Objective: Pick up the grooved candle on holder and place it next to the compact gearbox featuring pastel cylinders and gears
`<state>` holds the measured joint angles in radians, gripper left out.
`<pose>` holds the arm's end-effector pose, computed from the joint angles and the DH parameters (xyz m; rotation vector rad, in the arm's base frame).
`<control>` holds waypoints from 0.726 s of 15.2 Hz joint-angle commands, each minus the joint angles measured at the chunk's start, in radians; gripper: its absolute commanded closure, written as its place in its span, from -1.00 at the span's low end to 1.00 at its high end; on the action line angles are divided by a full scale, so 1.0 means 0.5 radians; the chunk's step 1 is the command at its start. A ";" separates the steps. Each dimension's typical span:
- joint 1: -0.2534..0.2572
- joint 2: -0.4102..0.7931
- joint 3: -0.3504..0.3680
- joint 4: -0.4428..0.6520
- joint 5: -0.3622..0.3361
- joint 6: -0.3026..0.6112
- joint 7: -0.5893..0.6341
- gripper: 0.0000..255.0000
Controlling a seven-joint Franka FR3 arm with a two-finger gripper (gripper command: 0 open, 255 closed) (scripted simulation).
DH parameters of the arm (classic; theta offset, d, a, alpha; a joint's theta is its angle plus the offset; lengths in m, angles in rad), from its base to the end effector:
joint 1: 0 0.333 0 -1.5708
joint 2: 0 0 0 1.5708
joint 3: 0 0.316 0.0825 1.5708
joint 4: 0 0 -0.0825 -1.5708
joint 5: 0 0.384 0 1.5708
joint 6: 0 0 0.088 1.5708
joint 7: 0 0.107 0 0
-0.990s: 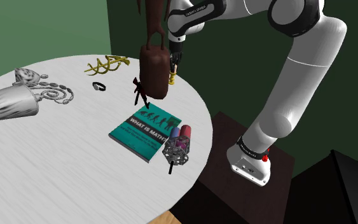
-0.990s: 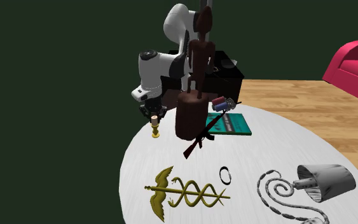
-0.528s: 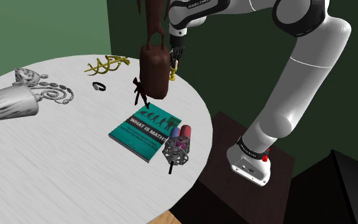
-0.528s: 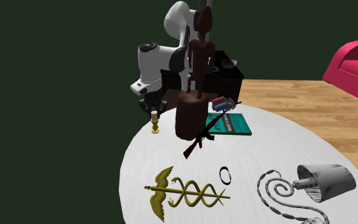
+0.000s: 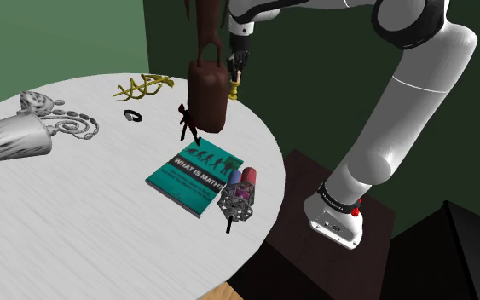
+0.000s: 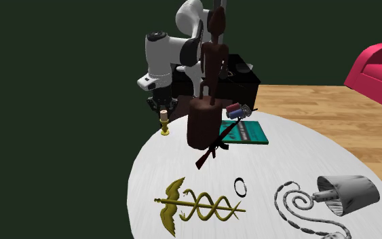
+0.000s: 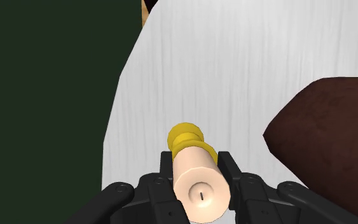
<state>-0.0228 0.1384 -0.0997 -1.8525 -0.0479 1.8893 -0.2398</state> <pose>0.5816 -0.0732 0.4384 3.0906 0.2087 -0.1704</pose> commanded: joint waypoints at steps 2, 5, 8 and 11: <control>-0.001 -0.014 -0.001 0.062 0.000 -0.076 -0.005 1.00; 0.000 -0.029 -0.001 0.124 -0.001 -0.153 -0.008 1.00; 0.001 -0.040 -0.001 0.190 -0.001 -0.230 -0.011 1.00; 0.001 -0.048 -0.001 0.261 -0.001 -0.309 -0.015 1.00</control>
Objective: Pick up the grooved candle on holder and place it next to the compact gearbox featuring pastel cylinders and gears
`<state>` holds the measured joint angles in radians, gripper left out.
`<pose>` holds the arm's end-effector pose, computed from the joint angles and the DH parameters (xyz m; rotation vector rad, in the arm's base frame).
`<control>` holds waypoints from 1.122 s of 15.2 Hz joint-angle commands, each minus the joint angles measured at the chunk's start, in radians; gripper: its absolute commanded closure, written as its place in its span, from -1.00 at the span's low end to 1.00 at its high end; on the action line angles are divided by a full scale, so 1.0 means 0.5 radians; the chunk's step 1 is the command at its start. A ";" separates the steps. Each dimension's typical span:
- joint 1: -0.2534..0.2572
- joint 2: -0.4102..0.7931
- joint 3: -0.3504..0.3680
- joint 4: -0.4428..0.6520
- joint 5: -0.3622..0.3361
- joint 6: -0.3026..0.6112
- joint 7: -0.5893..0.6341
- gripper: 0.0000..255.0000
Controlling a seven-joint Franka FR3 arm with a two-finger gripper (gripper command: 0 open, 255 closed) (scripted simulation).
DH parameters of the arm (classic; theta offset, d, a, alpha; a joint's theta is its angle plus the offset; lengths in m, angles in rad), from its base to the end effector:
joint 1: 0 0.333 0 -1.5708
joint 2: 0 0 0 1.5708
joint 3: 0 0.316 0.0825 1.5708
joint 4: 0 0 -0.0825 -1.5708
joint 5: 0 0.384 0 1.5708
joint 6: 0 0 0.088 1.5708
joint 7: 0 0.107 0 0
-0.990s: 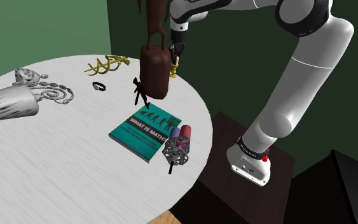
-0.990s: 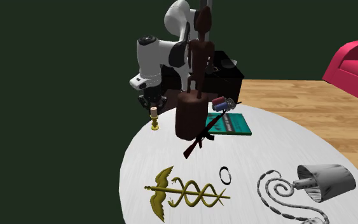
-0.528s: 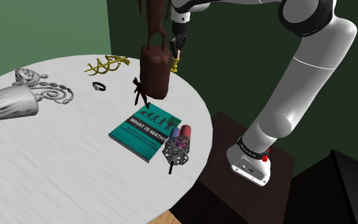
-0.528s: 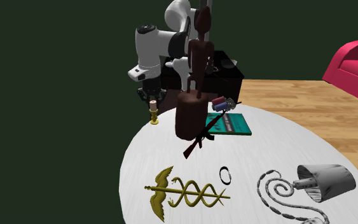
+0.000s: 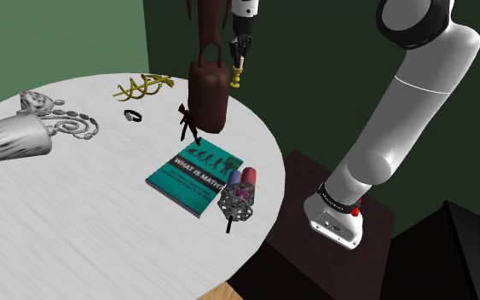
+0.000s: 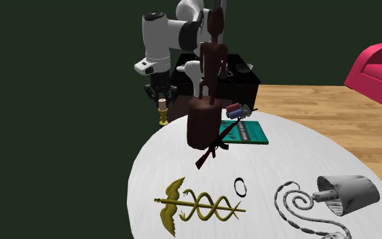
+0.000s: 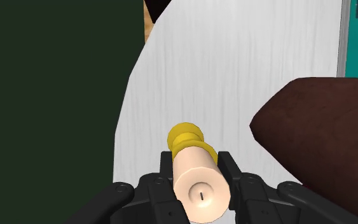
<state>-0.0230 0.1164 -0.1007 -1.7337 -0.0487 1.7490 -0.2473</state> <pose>0.5824 -0.0745 0.4959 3.0903 0.2085 -0.1701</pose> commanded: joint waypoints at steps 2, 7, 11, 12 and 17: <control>0.002 -0.007 0.001 0.074 0.001 -0.081 -0.002 1.00; 0.002 -0.005 0.001 0.210 0.001 -0.215 -0.009 1.00; 0.001 0.004 0.001 0.330 0.003 -0.326 -0.015 1.00; 0.001 0.004 0.001 0.332 0.003 -0.327 -0.015 1.00; 0.118 -0.199 0.098 0.080 0.003 -0.290 0.201 1.00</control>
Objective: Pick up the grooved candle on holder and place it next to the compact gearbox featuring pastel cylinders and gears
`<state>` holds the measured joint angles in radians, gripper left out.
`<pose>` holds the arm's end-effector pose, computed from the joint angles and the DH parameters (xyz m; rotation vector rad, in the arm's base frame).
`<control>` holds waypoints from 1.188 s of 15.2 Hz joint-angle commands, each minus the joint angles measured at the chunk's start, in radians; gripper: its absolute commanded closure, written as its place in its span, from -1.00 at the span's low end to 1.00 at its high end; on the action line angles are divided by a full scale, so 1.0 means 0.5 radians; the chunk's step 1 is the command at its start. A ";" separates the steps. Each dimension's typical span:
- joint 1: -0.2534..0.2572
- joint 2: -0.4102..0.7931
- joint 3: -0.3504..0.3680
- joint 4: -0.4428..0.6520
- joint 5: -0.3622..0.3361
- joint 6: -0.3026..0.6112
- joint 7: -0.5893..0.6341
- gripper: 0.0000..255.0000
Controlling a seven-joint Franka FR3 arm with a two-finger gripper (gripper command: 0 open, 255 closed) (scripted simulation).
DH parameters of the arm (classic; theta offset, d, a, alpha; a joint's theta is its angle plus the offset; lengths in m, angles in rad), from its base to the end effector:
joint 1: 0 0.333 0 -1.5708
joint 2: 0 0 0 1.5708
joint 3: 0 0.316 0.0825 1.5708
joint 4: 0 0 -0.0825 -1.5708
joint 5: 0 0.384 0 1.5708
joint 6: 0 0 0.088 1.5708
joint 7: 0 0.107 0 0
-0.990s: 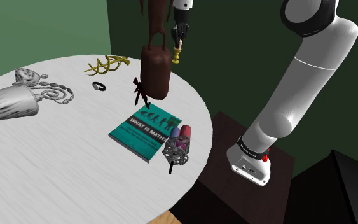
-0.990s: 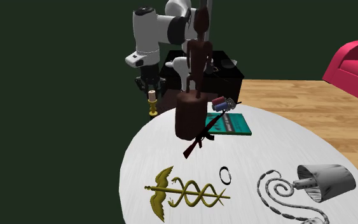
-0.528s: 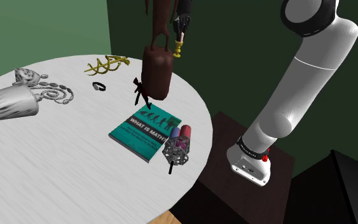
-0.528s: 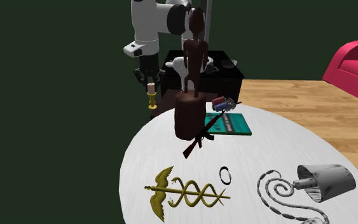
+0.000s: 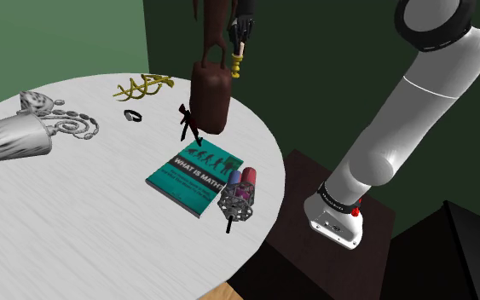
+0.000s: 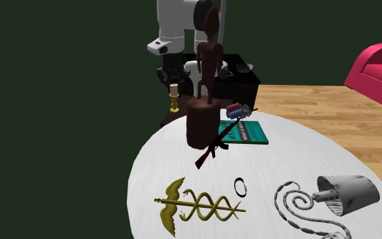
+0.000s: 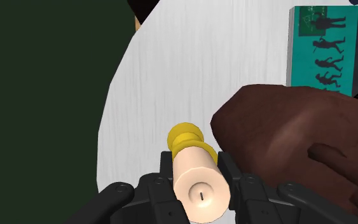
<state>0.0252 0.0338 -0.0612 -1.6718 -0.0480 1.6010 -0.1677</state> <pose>0.5606 -0.0247 0.5607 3.0909 0.2099 -0.1691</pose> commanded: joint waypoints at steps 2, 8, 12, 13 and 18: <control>0.066 -0.102 0.063 -0.124 0.008 0.015 0.130 1.00; 0.196 -0.258 0.204 -0.302 0.047 0.027 0.398 1.00; 0.282 -0.325 0.307 -0.373 0.084 0.028 0.580 1.00; 0.303 -0.336 0.333 -0.385 0.094 0.028 0.626 1.00; 0.410 -0.365 0.469 -0.410 0.144 0.026 0.860 1.00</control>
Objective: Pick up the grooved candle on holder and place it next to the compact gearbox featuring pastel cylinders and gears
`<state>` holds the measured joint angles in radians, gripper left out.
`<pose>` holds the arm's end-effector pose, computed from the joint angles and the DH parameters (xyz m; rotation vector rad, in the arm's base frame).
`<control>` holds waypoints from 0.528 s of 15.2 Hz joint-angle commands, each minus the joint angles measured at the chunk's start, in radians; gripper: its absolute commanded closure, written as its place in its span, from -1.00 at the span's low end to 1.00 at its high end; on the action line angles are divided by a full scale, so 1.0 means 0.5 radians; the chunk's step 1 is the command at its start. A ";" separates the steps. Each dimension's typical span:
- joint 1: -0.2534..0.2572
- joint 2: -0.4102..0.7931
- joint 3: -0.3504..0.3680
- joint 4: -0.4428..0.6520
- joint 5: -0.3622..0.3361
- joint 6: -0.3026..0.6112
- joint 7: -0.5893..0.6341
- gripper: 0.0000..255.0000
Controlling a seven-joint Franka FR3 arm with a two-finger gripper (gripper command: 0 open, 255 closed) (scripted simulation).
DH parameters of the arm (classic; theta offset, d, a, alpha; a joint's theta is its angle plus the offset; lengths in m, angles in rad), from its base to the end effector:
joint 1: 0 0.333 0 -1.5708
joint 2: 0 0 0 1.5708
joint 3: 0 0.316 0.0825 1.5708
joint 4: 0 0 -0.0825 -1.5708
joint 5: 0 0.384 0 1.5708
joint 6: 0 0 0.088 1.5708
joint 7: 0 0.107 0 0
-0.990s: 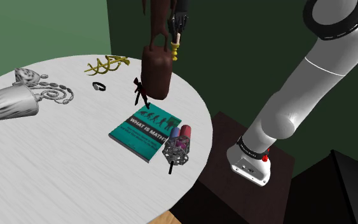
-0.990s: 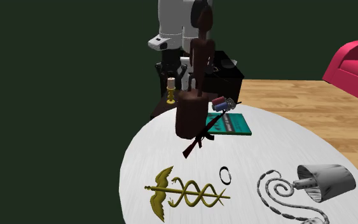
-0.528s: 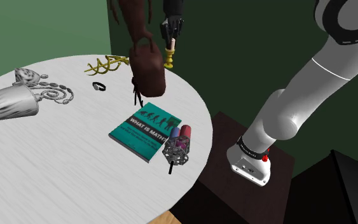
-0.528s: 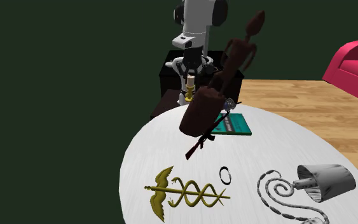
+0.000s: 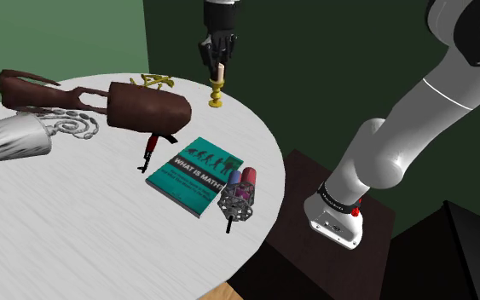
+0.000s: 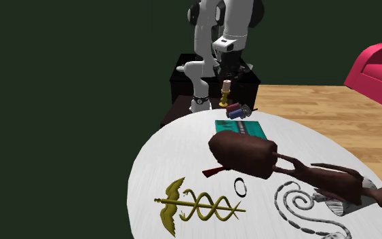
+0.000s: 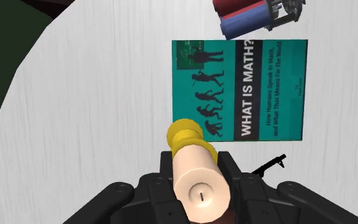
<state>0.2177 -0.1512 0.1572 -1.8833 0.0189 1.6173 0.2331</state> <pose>0.4646 0.1897 0.5602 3.0904 0.2115 -0.1704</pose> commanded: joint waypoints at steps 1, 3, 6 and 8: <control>0.046 0.006 0.060 0.015 0.020 -0.008 0.106 1.00; 0.088 0.013 0.116 0.025 0.038 -0.009 0.202 1.00; 0.152 0.039 0.200 0.057 0.061 -0.011 0.348 1.00; 0.195 0.068 0.257 0.090 0.071 -0.013 0.447 1.00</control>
<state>0.3053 -0.1298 0.2719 -1.8489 0.0533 1.6084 0.4314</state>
